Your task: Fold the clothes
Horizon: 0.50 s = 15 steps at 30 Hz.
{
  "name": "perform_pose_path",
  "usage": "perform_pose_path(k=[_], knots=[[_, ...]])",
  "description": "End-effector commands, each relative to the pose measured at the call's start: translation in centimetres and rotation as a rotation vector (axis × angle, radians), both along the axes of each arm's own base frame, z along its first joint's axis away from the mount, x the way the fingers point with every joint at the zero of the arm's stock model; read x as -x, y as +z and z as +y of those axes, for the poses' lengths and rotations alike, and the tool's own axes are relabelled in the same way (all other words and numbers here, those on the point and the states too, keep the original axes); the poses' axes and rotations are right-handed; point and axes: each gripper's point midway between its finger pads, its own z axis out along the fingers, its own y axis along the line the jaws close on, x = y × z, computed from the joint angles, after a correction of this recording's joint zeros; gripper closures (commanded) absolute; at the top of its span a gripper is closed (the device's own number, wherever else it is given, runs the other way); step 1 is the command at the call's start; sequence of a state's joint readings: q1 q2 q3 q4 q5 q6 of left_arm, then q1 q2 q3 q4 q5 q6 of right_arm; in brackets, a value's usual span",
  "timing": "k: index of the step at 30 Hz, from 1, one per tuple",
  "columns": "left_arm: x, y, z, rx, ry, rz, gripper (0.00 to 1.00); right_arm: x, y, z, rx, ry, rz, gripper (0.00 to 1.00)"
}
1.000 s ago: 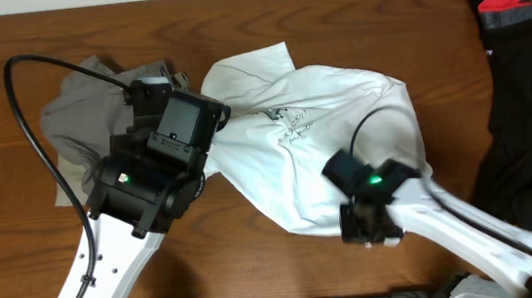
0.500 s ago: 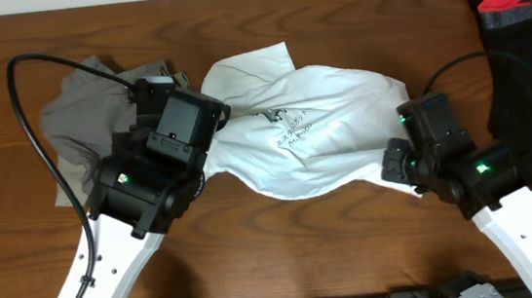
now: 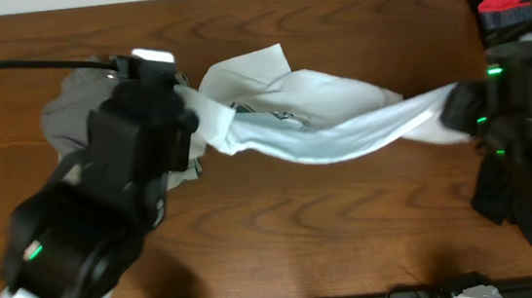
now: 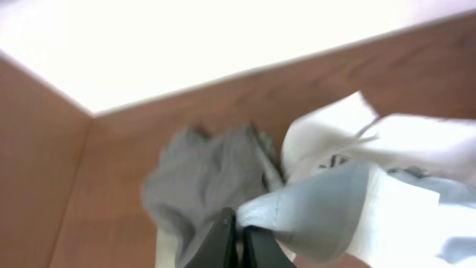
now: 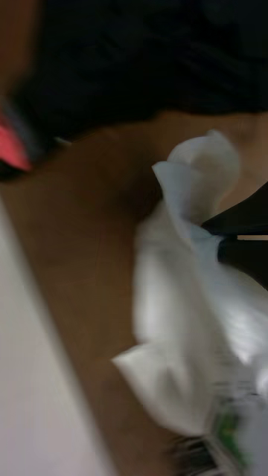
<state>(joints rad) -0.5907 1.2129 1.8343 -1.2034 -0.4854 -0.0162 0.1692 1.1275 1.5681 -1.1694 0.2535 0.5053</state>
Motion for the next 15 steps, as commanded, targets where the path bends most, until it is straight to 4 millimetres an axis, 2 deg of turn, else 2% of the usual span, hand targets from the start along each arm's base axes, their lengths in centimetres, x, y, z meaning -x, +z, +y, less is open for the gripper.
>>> perform_pose_path(k=[1, 5, 8, 11, 13, 15], knots=[[1.6, 4.5, -0.5, -0.013, -0.11, -0.096, 0.94, 1.0, 6.0, -2.8, 0.07, -0.082, -0.153, 0.99], [3.3, 8.3, -1.2, 0.003, -0.192, -0.175, 0.94, 2.7, 11.8, -4.0, 0.082, -0.106, -0.296, 0.99], [5.2, 11.8, -1.6, 0.076, -0.254, -0.269, 0.94, 4.4, 15.0, -4.2, 0.094, -0.098, -0.372, 0.99], [6.8, 14.5, -1.0, 0.126, -0.283, -0.347, 0.94, 6.2, 16.6, -4.4, 0.095, -0.101, -0.402, 0.99], [7.4, 15.0, -0.4, 0.14, -0.28, -0.358, 0.94, 7.1, 16.7, -4.4, 0.096, -0.101, -0.396, 0.99], [7.4, 14.5, 0.1, 0.131, -0.258, -0.339, 0.94, 7.5, 16.2, -4.5, 0.099, -0.099, -0.368, 0.99]])
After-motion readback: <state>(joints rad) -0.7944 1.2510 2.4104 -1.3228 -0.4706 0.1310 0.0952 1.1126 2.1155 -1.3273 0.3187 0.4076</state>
